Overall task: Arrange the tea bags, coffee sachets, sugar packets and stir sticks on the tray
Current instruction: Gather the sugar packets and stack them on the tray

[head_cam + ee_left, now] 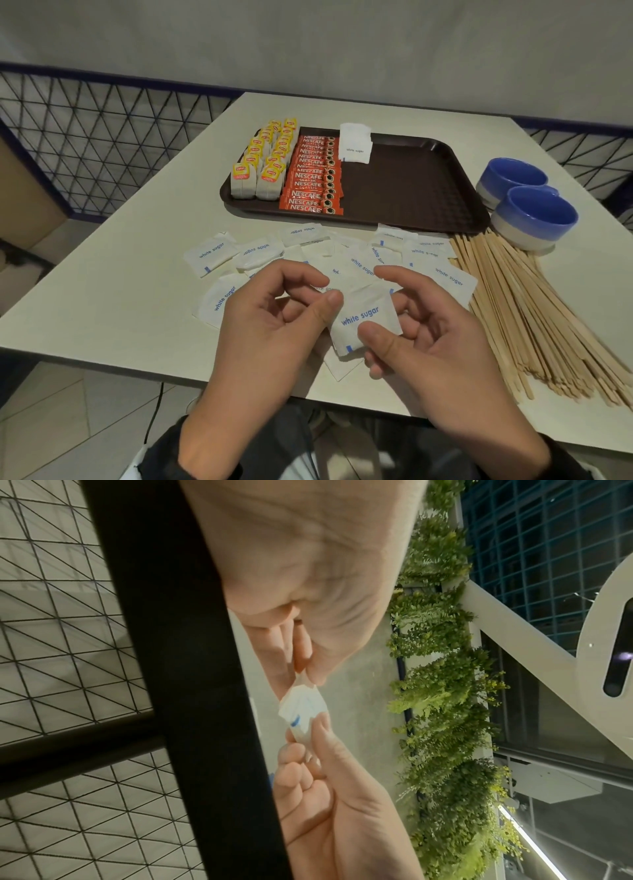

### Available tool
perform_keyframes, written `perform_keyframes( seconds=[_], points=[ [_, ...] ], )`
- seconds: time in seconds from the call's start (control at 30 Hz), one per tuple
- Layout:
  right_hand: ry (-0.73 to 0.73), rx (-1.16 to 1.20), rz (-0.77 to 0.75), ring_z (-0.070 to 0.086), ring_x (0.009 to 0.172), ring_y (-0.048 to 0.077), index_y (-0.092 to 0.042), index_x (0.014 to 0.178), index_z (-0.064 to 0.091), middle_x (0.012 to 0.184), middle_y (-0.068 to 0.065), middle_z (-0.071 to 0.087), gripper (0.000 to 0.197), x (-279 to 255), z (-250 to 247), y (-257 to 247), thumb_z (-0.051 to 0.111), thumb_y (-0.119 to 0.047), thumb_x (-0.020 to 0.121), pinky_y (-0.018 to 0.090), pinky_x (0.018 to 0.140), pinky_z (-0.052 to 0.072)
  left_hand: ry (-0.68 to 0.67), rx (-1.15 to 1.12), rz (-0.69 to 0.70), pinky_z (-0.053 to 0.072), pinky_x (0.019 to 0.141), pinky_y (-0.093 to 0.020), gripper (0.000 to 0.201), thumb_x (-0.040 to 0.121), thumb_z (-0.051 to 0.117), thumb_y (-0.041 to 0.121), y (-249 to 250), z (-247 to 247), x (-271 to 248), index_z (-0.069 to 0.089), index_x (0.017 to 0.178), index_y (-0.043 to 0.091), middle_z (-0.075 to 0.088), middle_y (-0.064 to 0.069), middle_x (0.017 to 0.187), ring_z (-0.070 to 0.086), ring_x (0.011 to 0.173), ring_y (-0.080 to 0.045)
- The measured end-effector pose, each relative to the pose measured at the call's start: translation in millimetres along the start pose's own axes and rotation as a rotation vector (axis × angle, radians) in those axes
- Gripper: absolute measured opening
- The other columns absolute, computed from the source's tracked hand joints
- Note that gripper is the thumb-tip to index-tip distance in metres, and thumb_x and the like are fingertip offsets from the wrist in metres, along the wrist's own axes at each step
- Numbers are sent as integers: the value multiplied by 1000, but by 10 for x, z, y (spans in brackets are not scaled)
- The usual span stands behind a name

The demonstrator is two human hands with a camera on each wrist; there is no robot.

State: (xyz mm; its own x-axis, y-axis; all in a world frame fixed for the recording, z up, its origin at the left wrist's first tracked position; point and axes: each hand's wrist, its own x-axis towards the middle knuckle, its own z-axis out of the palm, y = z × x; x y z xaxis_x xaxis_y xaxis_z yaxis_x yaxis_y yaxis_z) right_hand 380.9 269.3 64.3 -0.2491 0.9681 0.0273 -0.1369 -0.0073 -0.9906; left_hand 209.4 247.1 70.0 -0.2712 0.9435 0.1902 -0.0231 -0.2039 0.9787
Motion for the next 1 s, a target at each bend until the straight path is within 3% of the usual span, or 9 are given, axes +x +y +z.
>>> perform_keyframes(
  seconds=[0.1, 0.17, 0.27, 0.37, 0.43, 0.53, 0.67, 0.83, 1.0],
  points=[
    [11, 4, -6, 69, 67, 23, -24, 119, 69, 90, 13, 71, 57, 5, -1, -5, 78, -7, 66, 37, 55, 57, 35, -10, 15, 51, 56, -20, 13, 80, 79, 9, -4, 18, 1, 72, 80, 19, 61, 2, 58, 60, 53, -10],
    [33, 2, -21, 68, 64, 23, -21, 120, 68, 89, 13, 72, 57, 12, -18, -4, 77, -6, 65, 36, 54, 58, 46, -62, 4, 58, 60, -27, 2, 80, 75, 17, 3, 21, 6, 73, 80, 18, 62, 2, 61, 66, 56, -16],
    [88, 57, -44, 65, 55, 26, -13, 109, 74, 83, 19, 73, 43, 40, -59, 14, 77, -6, 67, 37, 52, 54, -20, -77, -38, 62, 70, -32, 16, 77, 73, 27, 19, 5, 16, 75, 91, 21, 73, -1, 81, 74, 69, -25],
    [88, 105, -32, 61, 51, 26, -10, 93, 78, 71, 26, 70, 24, 61, -88, 19, 77, -10, 69, 37, 53, 53, -140, -16, -93, 62, 80, -31, 34, 69, 85, 26, 3, 9, 9, 76, 102, 26, 75, 0, 89, 72, 74, -16],
    [84, 119, -24, 60, 50, 27, -11, 88, 78, 69, 28, 68, 20, 60, -80, 9, 77, -11, 69, 38, 53, 52, -243, 12, -118, 59, 78, -27, 37, 69, 92, 20, 0, 25, 1, 77, 101, 31, 76, -3, 90, 71, 77, -15],
    [100, 123, -22, 59, 48, 27, -9, 84, 76, 70, 31, 67, 15, 65, -54, 14, 77, -10, 69, 39, 52, 51, -317, 24, -121, 56, 75, -22, 31, 75, 88, 11, -14, 19, 12, 78, 101, 26, 78, -2, 92, 73, 79, -14],
    [109, 94, -5, 61, 49, 27, -10, 84, 76, 71, 30, 68, 15, 69, -53, 5, 77, -12, 69, 39, 51, 52, -291, 55, -92, 61, 79, -32, 20, 82, 80, 12, -48, 23, 33, 78, 98, 24, 78, -4, 90, 74, 79, -19],
    [112, 68, -11, 61, 50, 28, -5, 84, 75, 70, 30, 67, 11, 52, -54, -27, 74, -3, 73, 37, 48, 53, -252, -20, -125, 61, 71, -31, 18, 85, 75, -1, -42, 39, 7, 80, 91, 16, 77, -13, 81, 76, 73, -29],
    [112, 56, -1, 60, 50, 30, -4, 86, 75, 71, 33, 66, 16, 36, -21, -62, 76, -6, 70, 36, 46, 52, -198, -32, -139, 63, 69, -37, 11, 87, 74, 7, -19, 36, 1, 80, 90, 16, 77, -14, 76, 74, 64, -25]
  ],
)
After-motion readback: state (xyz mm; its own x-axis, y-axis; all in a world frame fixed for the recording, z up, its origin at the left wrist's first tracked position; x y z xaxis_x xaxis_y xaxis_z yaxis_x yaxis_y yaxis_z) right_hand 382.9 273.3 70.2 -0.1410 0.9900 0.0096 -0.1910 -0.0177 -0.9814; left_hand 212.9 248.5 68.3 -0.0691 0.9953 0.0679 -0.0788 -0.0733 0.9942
